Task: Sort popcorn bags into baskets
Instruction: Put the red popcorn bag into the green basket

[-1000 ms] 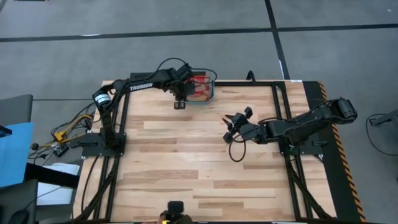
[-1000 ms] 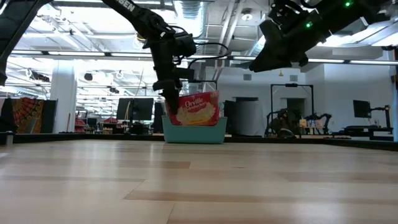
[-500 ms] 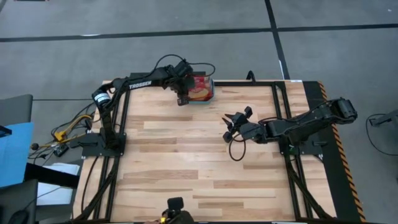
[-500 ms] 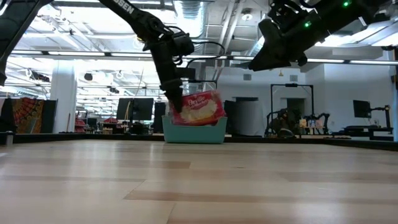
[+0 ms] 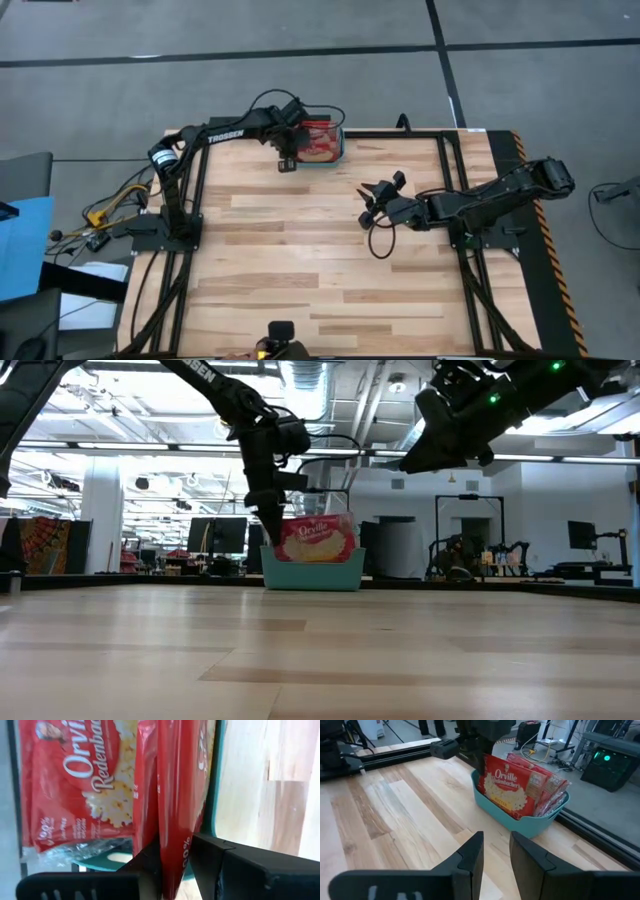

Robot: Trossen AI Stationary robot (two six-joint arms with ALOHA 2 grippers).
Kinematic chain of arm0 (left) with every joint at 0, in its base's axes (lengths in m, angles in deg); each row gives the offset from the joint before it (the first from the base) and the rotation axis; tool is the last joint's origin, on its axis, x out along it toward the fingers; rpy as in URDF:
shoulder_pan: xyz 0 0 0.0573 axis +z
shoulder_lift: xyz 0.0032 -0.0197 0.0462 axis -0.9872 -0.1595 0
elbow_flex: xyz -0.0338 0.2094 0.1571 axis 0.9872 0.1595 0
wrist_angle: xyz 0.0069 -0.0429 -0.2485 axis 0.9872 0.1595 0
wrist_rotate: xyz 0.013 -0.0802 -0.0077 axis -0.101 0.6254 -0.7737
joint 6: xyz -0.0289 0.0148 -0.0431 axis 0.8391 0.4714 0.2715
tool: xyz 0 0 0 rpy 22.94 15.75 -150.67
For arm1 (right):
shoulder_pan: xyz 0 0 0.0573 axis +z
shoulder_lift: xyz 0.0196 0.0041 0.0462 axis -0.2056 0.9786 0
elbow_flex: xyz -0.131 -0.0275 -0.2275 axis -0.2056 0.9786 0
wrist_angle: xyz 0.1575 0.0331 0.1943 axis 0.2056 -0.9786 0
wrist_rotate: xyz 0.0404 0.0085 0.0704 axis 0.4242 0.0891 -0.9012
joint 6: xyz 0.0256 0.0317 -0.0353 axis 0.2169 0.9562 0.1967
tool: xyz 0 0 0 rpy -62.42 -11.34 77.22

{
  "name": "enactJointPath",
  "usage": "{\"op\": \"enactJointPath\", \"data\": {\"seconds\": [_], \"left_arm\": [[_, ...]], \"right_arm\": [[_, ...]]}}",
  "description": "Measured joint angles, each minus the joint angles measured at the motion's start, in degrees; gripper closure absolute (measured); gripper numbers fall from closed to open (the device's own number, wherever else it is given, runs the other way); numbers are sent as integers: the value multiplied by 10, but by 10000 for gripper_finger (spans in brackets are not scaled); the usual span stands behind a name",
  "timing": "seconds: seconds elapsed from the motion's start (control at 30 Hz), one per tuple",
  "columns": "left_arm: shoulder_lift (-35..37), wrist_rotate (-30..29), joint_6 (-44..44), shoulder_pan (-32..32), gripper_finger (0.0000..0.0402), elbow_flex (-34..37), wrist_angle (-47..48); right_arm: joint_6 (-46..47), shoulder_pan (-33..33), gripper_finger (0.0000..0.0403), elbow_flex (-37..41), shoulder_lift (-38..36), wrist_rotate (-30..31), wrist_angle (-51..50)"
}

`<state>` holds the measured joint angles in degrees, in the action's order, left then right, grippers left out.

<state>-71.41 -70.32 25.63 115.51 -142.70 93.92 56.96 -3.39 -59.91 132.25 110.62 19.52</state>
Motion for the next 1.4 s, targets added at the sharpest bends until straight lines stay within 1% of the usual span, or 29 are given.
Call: {"op": "enactJointPath", "data": {"seconds": [0.17,0.27,0.3,0.33,0.4,0.47,0.53,0.57,0.67,0.73,0.83,0.97,1.07,1.4], "left_arm": [[0,-30,0,-6,339,0,-18],[0,-43,5,-6,339,0,-15],[0,-44,6,-6,339,0,-11],[0,-45,9,-6,339,0,-5],[2,-43,14,-6,339,0,8],[3,-29,14,-5,339,0,13],[3,-12,15,-5,339,0,12],[3,-10,15,-5,339,0,12],[3,-3,9,-5,339,0,3],[3,16,7,-5,339,0,-5],[3,29,6,-5,339,0,-10],[3,29,6,-5,339,0,-5],[3,27,5,-2,339,0,-1],[4,28,35,17,339,0,18]], "right_arm": [[-2,-11,284,0,5,2,17],[-63,-54,284,0,33,0,71],[-87,-73,285,0,45,-12,106],[-110,-96,286,0,58,-42,141],[-140,-148,289,0,90,-136,218],[-146,-199,293,-1,123,-235,305],[-144,-243,298,-10,154,-309,368],[-141,-264,300,-16,169,-337,386],[-124,-314,309,-45,212,-407,398],[-114,-337,314,-68,247,-459,397],[-111,-359,322,-105,297,-508,388],[-93,-371,333,-139,336,-519,368],[-86,-374,338,-148,353,-520,367],[-79,-386,343,-171,383,-527,335]]}}
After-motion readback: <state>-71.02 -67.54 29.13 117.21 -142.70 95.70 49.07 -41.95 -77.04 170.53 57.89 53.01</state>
